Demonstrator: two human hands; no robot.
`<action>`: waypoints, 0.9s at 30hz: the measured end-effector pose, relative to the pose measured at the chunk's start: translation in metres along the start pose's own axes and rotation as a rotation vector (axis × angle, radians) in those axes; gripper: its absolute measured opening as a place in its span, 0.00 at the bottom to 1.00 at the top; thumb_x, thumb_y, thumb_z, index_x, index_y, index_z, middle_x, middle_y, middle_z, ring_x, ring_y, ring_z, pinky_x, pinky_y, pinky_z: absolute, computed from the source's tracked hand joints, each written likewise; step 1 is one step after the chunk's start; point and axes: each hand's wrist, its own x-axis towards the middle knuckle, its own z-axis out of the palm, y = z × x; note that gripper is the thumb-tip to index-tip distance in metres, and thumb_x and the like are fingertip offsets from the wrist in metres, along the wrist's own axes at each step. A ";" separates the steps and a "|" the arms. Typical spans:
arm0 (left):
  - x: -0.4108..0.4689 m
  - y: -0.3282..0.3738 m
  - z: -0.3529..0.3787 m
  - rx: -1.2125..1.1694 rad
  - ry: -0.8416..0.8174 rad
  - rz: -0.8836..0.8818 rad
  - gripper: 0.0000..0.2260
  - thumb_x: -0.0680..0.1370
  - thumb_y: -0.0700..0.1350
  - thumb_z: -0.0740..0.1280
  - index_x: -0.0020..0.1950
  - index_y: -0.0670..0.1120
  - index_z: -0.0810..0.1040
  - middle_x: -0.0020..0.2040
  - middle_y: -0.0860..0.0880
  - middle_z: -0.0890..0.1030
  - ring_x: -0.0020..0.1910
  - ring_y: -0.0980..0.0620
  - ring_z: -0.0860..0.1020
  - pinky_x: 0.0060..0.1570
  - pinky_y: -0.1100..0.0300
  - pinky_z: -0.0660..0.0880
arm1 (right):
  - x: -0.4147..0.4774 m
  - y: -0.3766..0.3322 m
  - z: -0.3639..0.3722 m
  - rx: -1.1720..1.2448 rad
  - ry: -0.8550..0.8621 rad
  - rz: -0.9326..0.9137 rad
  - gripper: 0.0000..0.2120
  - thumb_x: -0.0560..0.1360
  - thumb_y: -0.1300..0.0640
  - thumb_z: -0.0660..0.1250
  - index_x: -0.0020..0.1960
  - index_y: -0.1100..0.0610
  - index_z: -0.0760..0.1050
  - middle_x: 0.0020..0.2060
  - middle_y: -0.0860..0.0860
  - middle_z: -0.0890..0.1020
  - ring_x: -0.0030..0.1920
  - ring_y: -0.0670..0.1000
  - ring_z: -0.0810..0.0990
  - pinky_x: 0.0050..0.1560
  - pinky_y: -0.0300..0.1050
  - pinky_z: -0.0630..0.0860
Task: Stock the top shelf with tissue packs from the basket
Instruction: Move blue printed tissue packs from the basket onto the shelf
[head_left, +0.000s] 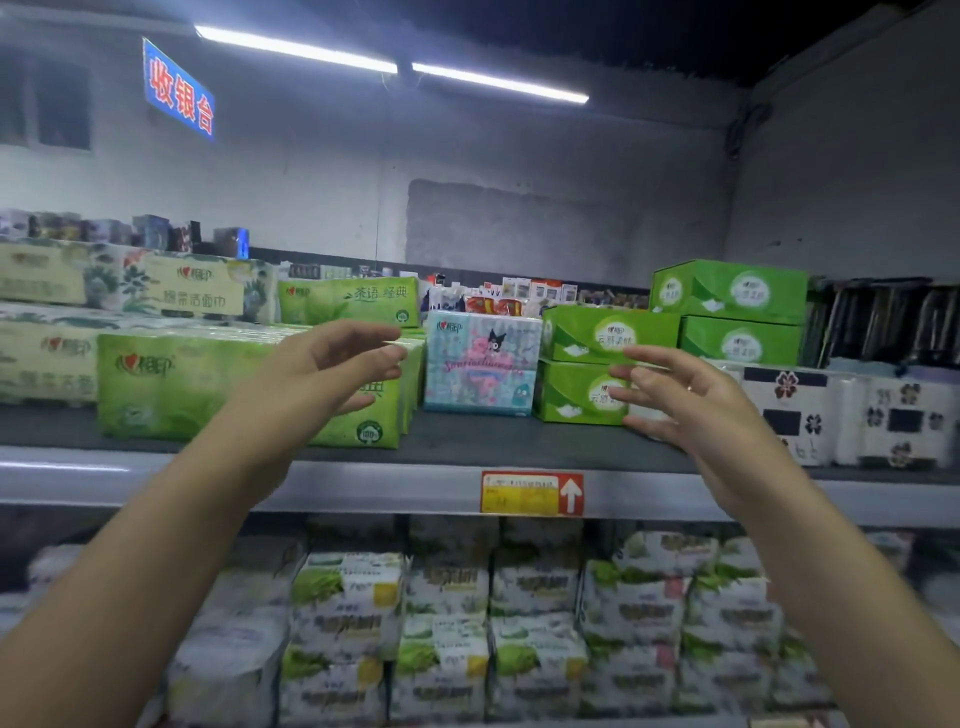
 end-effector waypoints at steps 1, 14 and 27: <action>-0.005 -0.002 0.003 -0.004 0.015 -0.027 0.10 0.75 0.47 0.67 0.56 0.51 0.80 0.52 0.52 0.84 0.53 0.56 0.82 0.60 0.52 0.75 | -0.002 -0.001 -0.002 -0.003 -0.011 -0.001 0.11 0.78 0.57 0.63 0.60 0.52 0.76 0.54 0.48 0.82 0.55 0.48 0.81 0.57 0.48 0.77; -0.050 -0.010 0.041 0.019 0.075 -0.169 0.09 0.76 0.45 0.67 0.55 0.50 0.80 0.50 0.54 0.85 0.50 0.59 0.83 0.54 0.58 0.77 | -0.017 0.020 -0.016 0.310 -0.123 -0.023 0.27 0.62 0.45 0.69 0.59 0.53 0.77 0.54 0.49 0.84 0.54 0.50 0.83 0.53 0.47 0.80; -0.083 -0.017 -0.014 -0.001 0.045 -0.193 0.15 0.70 0.51 0.68 0.55 0.51 0.80 0.50 0.55 0.85 0.52 0.58 0.82 0.58 0.55 0.76 | -0.073 0.024 0.051 0.026 -0.015 -0.025 0.11 0.78 0.55 0.63 0.59 0.45 0.74 0.53 0.43 0.82 0.55 0.45 0.80 0.56 0.45 0.77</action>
